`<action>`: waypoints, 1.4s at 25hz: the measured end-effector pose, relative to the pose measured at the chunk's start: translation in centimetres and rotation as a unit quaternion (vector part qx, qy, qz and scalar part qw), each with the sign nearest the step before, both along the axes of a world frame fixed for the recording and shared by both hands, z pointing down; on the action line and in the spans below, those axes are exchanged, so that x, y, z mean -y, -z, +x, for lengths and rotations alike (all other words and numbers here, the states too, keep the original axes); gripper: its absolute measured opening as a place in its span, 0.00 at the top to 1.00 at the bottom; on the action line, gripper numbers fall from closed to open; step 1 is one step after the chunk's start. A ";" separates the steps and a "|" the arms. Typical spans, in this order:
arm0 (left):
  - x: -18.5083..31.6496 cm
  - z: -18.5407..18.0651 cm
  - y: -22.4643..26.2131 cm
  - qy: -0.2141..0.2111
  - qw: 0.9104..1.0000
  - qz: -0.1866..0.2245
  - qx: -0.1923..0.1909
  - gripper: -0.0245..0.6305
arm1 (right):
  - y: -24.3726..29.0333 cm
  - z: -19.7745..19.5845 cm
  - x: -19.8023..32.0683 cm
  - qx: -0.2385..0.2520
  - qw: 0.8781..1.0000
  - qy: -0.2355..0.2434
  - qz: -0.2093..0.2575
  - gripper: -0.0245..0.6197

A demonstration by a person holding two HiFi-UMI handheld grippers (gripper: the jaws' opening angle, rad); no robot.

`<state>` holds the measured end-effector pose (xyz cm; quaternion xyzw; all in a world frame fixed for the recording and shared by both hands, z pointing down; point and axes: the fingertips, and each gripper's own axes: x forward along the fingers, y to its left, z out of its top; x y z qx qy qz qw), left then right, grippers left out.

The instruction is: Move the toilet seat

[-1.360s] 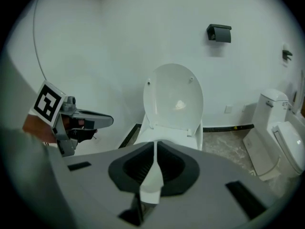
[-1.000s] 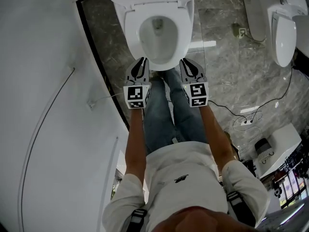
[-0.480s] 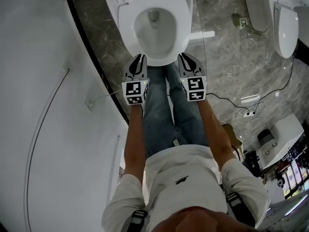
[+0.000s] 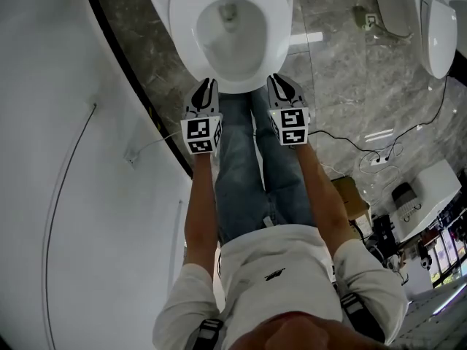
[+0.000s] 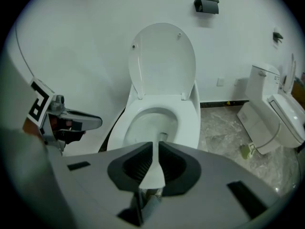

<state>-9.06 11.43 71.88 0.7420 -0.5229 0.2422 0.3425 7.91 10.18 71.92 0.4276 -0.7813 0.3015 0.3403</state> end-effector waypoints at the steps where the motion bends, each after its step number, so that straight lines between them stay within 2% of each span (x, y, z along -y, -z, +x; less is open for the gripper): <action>1: -0.2 -0.1 -0.4 0.002 1.000 -0.004 -0.001 0.90 | -0.4 0.0 -0.1 -0.002 1.000 -0.001 -0.002 0.90; 4: -0.4 -0.7 -1.6 0.008 1.000 -0.014 -0.001 0.82 | -1.6 0.0 -0.3 -0.011 1.000 0.006 -0.001 0.88; 13: -0.9 -2.2 -5.1 0.029 0.999 -0.045 -0.003 0.78 | -4.7 0.6 -1.4 -0.026 0.999 -0.010 -0.031 0.83; 24: -2.6 -4.1 -9.1 0.048 0.994 -0.095 0.011 0.67 | -7.6 1.8 -2.3 -0.040 0.996 -0.041 -0.064 0.77; 32: -3.6 -4.7 -11.0 0.067 0.988 -0.140 -0.007 0.58 | -10.3 3.1 -2.9 -0.034 0.990 -0.081 -0.111 0.64; 35: -3.9 -4.6 -11.6 0.071 0.986 -0.149 -0.013 0.55 | -11.1 2.8 -3.5 -0.008 0.986 -0.100 -0.136 0.60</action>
